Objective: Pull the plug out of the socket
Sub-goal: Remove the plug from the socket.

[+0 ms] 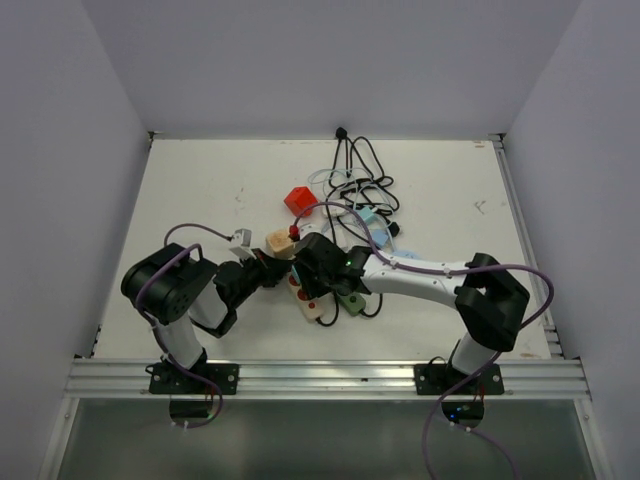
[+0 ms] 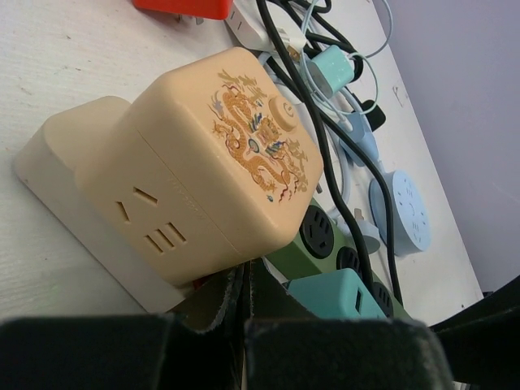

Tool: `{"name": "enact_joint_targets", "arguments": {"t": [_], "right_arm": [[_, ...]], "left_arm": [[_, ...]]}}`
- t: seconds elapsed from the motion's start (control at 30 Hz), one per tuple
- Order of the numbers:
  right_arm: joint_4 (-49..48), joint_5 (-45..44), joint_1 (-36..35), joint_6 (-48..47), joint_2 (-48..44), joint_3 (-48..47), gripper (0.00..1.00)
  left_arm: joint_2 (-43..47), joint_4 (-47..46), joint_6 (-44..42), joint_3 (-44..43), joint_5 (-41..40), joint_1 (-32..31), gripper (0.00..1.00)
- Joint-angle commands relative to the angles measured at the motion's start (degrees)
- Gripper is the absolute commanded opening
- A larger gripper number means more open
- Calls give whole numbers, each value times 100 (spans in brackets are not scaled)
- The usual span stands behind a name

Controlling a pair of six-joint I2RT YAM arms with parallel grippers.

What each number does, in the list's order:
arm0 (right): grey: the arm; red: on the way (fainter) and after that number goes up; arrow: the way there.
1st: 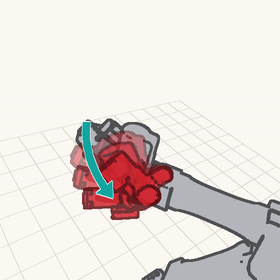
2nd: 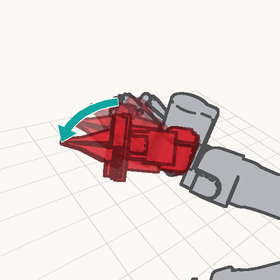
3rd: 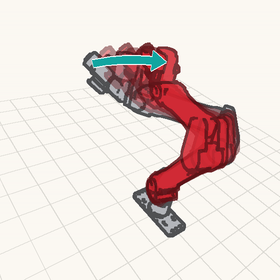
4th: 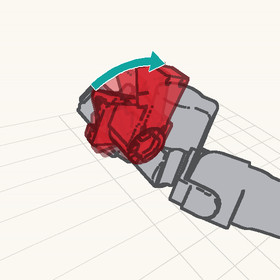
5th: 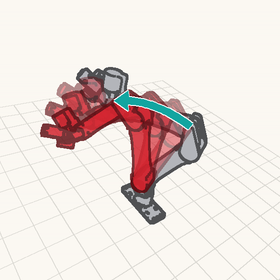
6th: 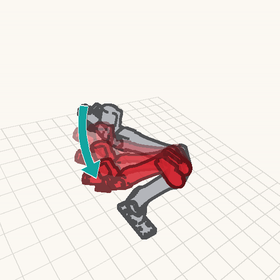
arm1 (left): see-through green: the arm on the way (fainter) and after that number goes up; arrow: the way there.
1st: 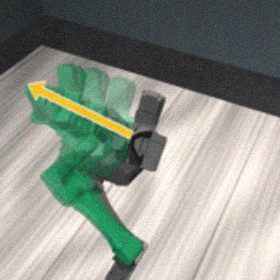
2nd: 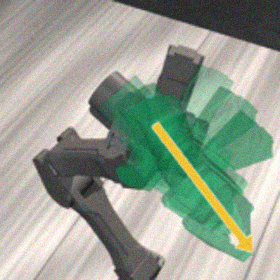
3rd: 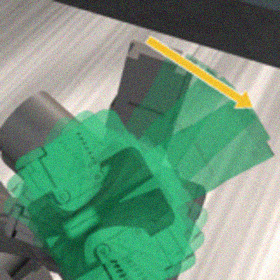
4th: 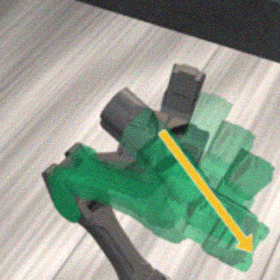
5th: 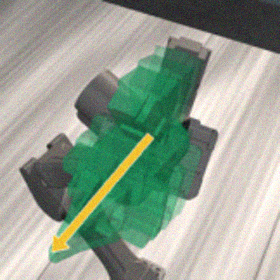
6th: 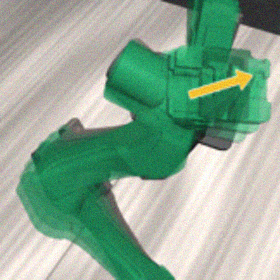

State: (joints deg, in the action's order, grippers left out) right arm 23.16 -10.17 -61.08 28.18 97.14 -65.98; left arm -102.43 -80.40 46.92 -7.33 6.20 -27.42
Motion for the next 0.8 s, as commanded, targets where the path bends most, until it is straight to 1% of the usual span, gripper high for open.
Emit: {"name": "enact_joint_targets", "arguments": {"t": [0.0, 0.07, 0.1, 0.13, 0.17, 0.2, 0.23, 0.27, 0.3, 0.37, 0.47, 0.53, 0.57, 0.6, 0.63, 0.67, 0.7, 0.77], "right_arm": [[-339, 1000, 35, 205, -600, 120, 0], [2, 667, -18, 109, -469, -133, 0], [152, 509, -166, 39, -407, -257, 0], [354, -119, -281, -14, -320, -406, 0], [739, -360, -412, -154, -101, -782, 0], [917, -571, -640, -199, 23, -977, 0], [1110, -965, -755, -243, 172, -1170, 0], [1260, -1134, -852, -269, 286, -1503, 0], [1549, -1310, -1001, -270, 488, -1645, 0], [1735, -1601, -1099, -243, 569, -1822, 0], [1649, -1584, -1090, -243, 455, -1595, 0], [1526, -1410, -1020, -252, 271, -1471, 0], [1386, -1200, -950, -235, 166, -1184, 0], [949, -554, -723, -200, 43, -981, 0], [684, -260, -582, -34, -280, -752, 0], [429, 74, -450, 55, -432, -324, 0], [-9, 503, -214, 134, -581, -137, 0], [-223, 709, -80, 293, -827, 136, 0]], "left_arm": [[-418, 2301, -552, 215, -584, 114, 0], [-418, 2301, -552, 215, -593, 105, 0], [-418, 2301, -561, 215, -593, 114, 0], [-418, 2310, -561, 215, -593, 105, 0], [-418, 2310, -561, 206, -593, 114, 0], [-427, 2310, -569, 206, -593, 114, 0], [-418, 2310, -561, 206, -593, 105, 0], [-418, 2318, -561, 206, -593, 114, 0], [-418, 2336, -569, 189, -593, 105, 0], [-418, 2371, -587, 180, -602, 114, 0], [-418, 2389, -605, 171, -602, 105, 0], [-427, 2406, -614, 162, -593, 105, 0], [-427, 2398, -613, 153, -593, 105, 0], [-427, 2406, -613, 153, -593, 105, 0], [-427, 2406, -613, 153, -593, 105, 0], [-427, 2406, -613, 153, -593, 105, 0], [-427, 2406, -613, 153, -593, 105, 0], [-427, 2406, -596, 153, -593, 105, 0]]}}
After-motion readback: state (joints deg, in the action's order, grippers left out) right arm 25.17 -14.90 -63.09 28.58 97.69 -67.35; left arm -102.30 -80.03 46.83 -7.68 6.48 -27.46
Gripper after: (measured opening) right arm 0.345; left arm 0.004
